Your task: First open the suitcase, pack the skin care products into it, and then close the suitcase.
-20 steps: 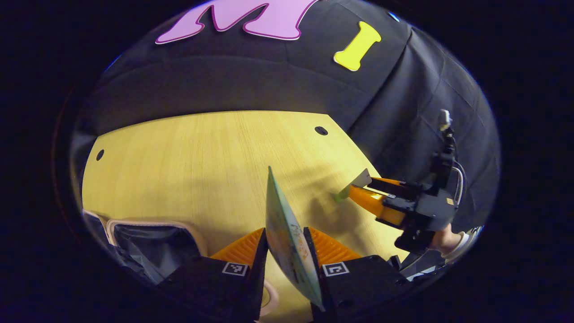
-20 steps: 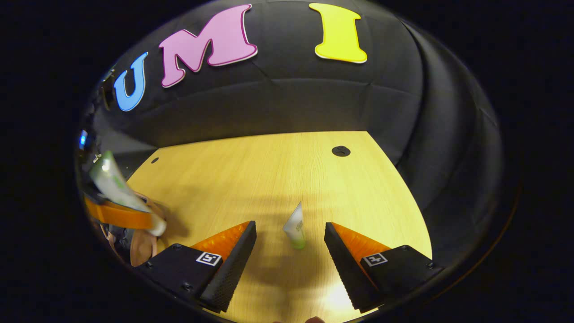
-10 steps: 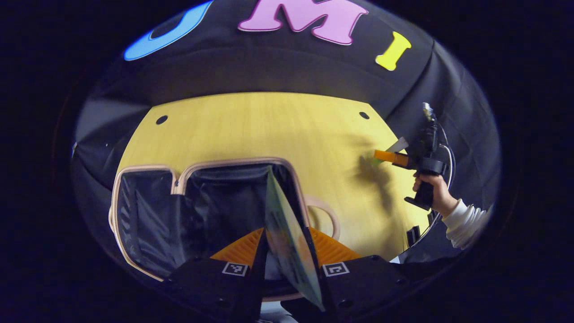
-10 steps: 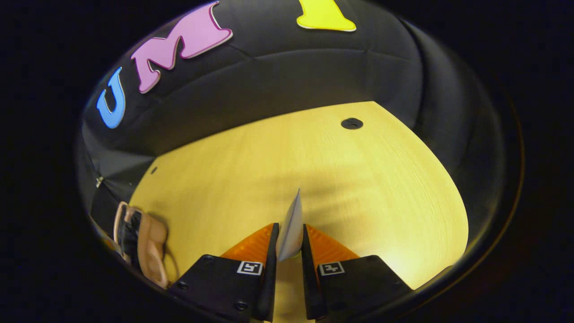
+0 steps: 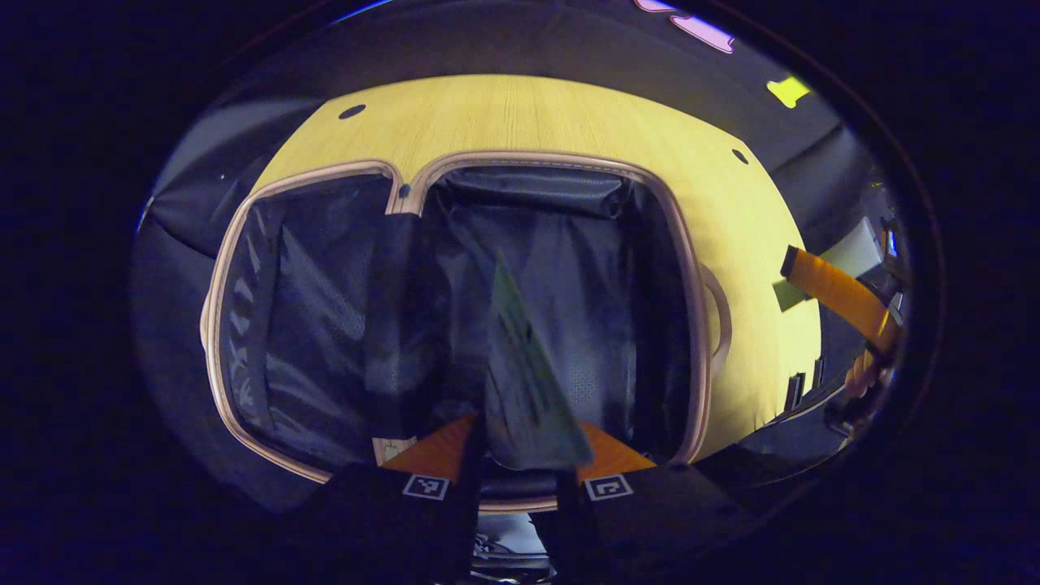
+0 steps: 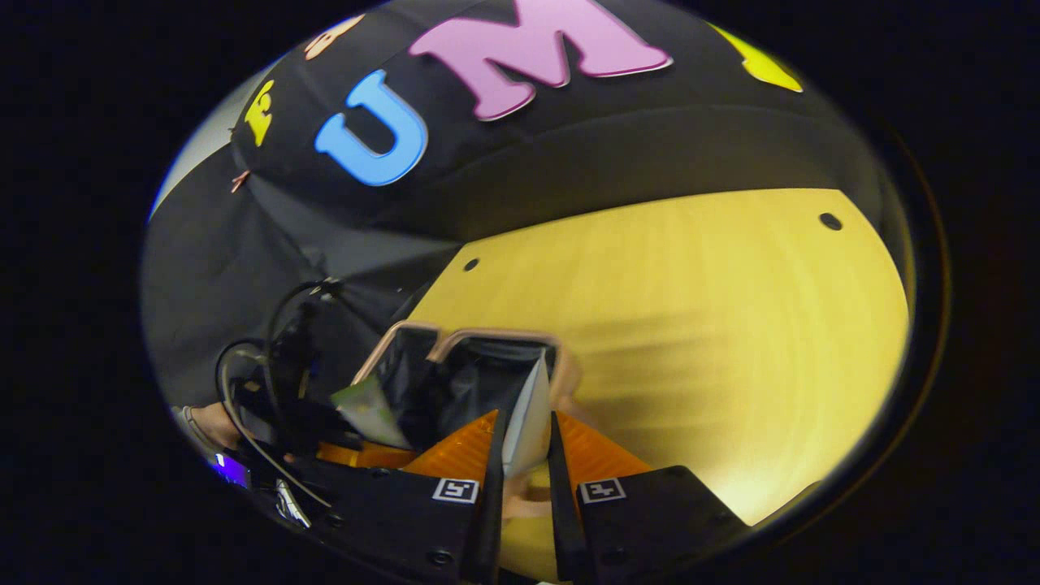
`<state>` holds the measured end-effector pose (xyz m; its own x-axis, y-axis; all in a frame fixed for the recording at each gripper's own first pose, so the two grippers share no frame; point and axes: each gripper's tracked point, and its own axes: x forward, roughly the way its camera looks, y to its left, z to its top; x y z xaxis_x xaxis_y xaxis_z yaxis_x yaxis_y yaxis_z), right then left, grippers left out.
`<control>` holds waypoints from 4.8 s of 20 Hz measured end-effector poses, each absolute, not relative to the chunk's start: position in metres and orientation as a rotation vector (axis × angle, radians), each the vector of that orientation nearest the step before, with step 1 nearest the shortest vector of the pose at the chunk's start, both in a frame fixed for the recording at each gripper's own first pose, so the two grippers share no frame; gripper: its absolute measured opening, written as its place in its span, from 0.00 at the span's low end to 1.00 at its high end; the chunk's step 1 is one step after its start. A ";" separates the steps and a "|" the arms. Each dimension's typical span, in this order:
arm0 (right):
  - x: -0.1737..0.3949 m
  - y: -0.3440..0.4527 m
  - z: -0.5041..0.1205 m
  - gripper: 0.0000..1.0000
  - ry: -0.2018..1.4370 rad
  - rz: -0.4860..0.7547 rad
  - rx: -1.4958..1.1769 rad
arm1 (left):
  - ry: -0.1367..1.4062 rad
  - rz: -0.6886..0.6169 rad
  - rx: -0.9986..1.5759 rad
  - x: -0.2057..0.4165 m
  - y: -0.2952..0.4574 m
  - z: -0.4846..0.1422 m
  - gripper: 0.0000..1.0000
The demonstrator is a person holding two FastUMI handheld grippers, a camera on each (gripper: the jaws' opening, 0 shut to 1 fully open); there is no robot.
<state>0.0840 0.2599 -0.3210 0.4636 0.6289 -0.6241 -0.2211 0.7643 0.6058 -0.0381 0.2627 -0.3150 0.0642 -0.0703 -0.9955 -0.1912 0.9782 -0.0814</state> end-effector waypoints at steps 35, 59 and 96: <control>0.101 0.278 -0.258 0.93 0.781 0.364 0.241 | 1.135 0.623 -0.456 -0.056 0.646 -0.317 0.64; 0.100 0.274 -0.169 0.95 0.549 0.416 0.185 | 0.648 0.199 -0.349 0.021 0.504 -0.080 0.06; 0.045 0.003 -0.101 0.98 0.299 0.003 -0.097 | 0.615 -0.123 -0.088 0.121 0.108 -0.053 0.96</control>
